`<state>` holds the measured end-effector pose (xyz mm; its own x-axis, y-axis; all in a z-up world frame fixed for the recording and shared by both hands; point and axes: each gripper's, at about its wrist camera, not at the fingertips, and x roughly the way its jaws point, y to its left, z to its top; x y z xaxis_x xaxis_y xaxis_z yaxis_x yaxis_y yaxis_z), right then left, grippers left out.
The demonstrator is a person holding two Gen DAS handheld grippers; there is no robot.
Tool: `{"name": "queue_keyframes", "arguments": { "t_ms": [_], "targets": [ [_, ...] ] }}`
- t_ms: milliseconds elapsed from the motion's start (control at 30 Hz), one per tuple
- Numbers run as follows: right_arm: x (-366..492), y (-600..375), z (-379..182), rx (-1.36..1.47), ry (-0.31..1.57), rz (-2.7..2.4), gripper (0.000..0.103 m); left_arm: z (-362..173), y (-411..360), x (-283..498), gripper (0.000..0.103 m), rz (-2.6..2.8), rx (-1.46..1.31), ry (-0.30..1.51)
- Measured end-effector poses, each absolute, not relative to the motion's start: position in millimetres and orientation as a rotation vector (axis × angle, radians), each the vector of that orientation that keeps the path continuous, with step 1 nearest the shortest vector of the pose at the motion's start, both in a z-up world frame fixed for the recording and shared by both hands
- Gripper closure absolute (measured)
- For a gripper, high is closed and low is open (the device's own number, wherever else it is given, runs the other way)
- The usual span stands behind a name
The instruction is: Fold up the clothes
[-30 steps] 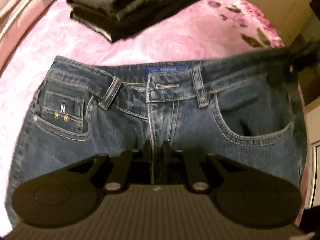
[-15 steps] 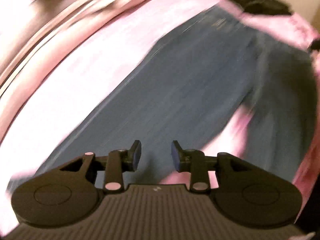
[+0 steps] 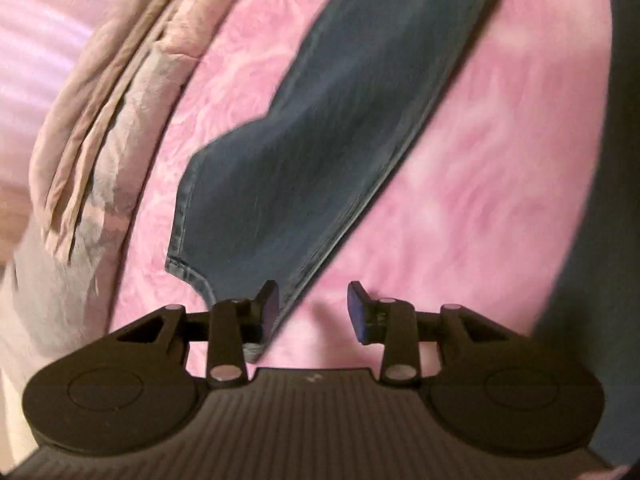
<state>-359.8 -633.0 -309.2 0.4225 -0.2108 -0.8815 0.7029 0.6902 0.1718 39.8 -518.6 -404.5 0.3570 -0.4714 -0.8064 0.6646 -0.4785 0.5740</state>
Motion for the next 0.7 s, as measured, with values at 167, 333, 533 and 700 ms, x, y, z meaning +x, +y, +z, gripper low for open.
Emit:
{"name": "queue_keyframes", "arguments": {
  "t_ms": [167, 333, 533, 700],
  "targets": [
    [-323.3, -617.6, -326.0, 0.501, 1.030, -0.590, 0.026, -425.0, -522.2, 63.9, 0.083, -1.427, 1.639, 0.004],
    [-321.4, -617.1, -333.3, 0.519, 1.066, -0.632, 0.026, -399.8, -522.5, 69.9, 0.094, -1.414, 1.566, 0.148],
    [-344.3, -619.9, -327.1, 0.548, 1.091, -0.637, 0.026, -372.4, -466.7, 42.6, 0.090, -1.407, 1.516, 0.390],
    [-367.8, -621.8, -318.7, 0.572, 1.097, -0.650, 0.026, -360.5, -451.1, 49.1, 0.083, -1.240, 1.377, 0.571]
  ]
}}
